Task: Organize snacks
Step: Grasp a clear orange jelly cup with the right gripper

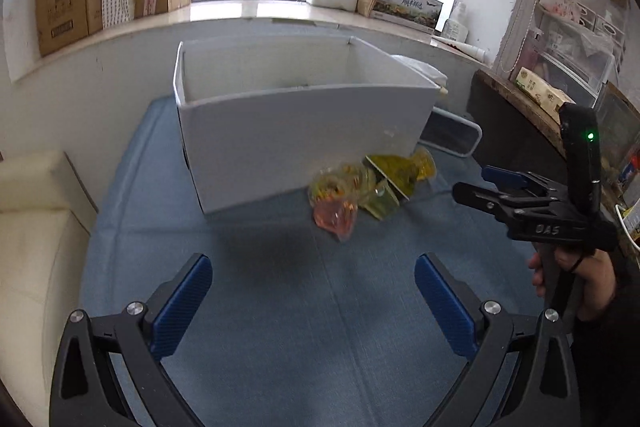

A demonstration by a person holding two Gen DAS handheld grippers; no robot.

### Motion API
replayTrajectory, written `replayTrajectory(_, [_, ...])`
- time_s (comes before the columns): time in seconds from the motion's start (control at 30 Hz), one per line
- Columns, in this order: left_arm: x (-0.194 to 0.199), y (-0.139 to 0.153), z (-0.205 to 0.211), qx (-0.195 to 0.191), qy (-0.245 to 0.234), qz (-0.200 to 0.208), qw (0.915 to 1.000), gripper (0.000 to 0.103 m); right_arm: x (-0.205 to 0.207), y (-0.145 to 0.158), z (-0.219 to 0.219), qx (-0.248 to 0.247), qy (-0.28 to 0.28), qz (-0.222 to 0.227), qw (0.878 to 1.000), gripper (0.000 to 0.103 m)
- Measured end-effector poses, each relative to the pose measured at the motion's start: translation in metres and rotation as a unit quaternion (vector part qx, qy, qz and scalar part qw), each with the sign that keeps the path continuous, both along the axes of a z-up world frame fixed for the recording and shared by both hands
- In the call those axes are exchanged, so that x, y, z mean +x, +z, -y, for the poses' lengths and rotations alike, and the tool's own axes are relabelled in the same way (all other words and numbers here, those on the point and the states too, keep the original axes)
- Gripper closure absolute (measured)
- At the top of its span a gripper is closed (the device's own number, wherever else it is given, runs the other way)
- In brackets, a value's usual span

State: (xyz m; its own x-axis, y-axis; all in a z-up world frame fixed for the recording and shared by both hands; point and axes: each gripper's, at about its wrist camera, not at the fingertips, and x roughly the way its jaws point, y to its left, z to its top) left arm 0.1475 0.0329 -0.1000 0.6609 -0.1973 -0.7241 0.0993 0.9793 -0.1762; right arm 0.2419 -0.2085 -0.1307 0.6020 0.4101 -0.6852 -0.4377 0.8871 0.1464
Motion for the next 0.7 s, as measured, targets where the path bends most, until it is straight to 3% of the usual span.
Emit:
replayTrajectory(0.17, [-0.007, -0.001, 0.007, 0.008, -0.001, -0.004, 1.0, 0.0, 0.016, -0.015, -0.004, -0.017, -0.005, -0.009, 1.0, 0.0])
replayTrajectory(0.33, [-0.007, -0.001, 0.005, 0.009, 0.003, -0.002, 1.0, 0.0, 0.051, -0.021, 0.017, 0.034, -0.06, -0.038, 0.997, 0.0])
replayTrajectory(0.43, [-0.005, -0.003, 0.007, 0.012, 0.001, -0.003, 0.9999, 0.0, 0.066, -0.023, 0.018, 0.011, -0.089, -0.034, 0.995, 0.0])
replayTrajectory(0.5, [-0.003, -0.005, 0.008, 0.012, -0.002, -0.005, 0.9999, 0.0, 0.074, -0.026, 0.014, 0.0, -0.081, -0.036, 0.996, 0.0])
replayTrajectory(0.57, [-0.002, -0.009, 0.009, 0.012, -0.005, -0.009, 0.9999, 0.0, 0.08, -0.032, 0.008, -0.016, -0.076, -0.046, 0.996, 0.009])
replayTrajectory(0.63, [0.0, -0.013, 0.01, 0.011, -0.005, -0.013, 0.9998, 0.0, 0.084, -0.034, 0.009, 0.005, -0.071, -0.05, 0.996, 0.012])
replayTrajectory(0.7, [0.002, -0.016, 0.012, 0.01, -0.008, -0.018, 0.9998, 0.0, 0.09, -0.037, 0.011, 0.019, -0.068, -0.066, 0.995, 0.03])
